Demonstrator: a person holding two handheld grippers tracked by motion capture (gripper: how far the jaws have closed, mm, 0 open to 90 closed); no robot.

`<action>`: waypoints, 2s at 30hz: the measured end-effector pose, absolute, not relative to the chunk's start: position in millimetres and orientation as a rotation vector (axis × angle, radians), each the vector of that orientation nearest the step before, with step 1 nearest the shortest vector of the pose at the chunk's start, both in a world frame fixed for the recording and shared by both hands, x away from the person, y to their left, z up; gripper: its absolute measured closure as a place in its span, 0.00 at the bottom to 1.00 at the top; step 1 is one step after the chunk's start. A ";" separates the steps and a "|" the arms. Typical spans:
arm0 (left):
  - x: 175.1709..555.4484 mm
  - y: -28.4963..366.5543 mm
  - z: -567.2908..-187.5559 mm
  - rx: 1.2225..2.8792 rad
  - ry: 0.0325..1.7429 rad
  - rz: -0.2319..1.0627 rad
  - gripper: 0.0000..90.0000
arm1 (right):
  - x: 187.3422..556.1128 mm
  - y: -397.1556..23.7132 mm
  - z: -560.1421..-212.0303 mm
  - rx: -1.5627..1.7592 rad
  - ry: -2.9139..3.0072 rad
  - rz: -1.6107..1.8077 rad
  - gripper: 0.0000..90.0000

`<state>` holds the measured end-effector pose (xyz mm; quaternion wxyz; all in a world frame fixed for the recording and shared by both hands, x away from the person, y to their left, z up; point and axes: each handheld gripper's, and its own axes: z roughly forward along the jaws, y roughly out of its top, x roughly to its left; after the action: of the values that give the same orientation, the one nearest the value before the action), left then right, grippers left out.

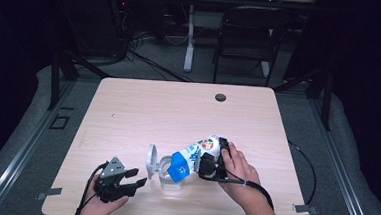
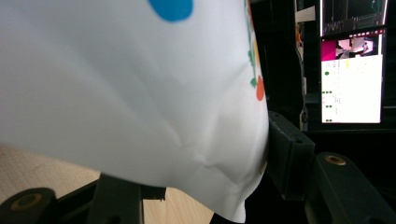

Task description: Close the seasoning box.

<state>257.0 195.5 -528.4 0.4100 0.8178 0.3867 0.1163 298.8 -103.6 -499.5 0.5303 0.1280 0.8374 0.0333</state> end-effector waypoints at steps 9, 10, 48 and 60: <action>256.3 194.5 -528.0 2.063 0.973 0.297 0.59 | 298.0 -102.5 -497.8 0.279 1.982 0.051 0.53; 256.3 194.8 -528.0 2.064 0.974 0.297 0.59 | 298.4 -102.7 -498.4 0.281 1.982 0.063 0.53; 256.3 195.1 -528.1 2.071 0.970 0.302 0.60 | 298.0 -100.0 -496.2 0.235 1.959 0.030 0.53; 256.4 195.0 -528.8 2.068 0.968 0.305 0.60 | 297.8 -98.8 -496.2 0.222 1.952 0.037 0.53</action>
<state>256.4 195.0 -528.8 0.4068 0.8201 0.3839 0.1211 297.8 -98.8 -496.2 0.5551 0.0941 0.8263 0.0158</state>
